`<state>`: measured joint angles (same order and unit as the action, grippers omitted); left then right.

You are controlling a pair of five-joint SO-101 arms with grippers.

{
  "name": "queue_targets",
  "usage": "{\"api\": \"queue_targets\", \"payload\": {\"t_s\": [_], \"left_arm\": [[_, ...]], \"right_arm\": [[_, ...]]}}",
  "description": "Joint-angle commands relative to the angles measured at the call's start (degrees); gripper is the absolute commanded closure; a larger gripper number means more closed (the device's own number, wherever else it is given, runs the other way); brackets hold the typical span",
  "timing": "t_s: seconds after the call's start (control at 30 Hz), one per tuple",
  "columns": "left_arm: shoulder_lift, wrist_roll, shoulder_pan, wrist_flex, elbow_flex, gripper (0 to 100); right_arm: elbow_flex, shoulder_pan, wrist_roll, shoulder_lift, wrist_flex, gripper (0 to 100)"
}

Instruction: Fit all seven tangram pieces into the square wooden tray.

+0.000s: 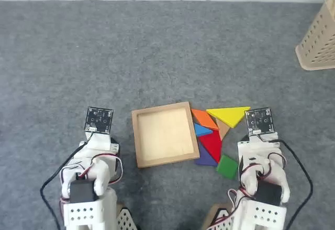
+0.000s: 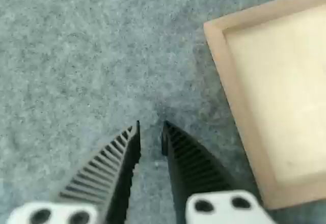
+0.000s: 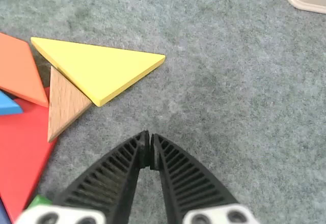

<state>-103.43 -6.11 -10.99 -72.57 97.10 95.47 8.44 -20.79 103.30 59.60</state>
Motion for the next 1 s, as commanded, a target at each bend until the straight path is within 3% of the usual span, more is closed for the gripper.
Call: {"api": "queue_targets", "payload": {"t_s": [0.0,0.17,0.7,0.97], "left_arm": [[-1.3,0.4,0.1,0.0,-0.5,93],[-1.3,0.4,0.1,0.0,-0.5,93],[-1.3,0.4,0.1,0.0,-0.5,93],[-1.3,0.4,0.1,0.0,-0.5,93]], "right_arm": [[1.1,0.9,-0.8,0.5,1.4,98.9],[1.1,0.8,-4.4,0.7,3.2,98.9],[1.0,0.8,-4.9,0.6,2.8,98.9],[-8.8,0.7,-7.4,0.2,7.3,94.1]]}}
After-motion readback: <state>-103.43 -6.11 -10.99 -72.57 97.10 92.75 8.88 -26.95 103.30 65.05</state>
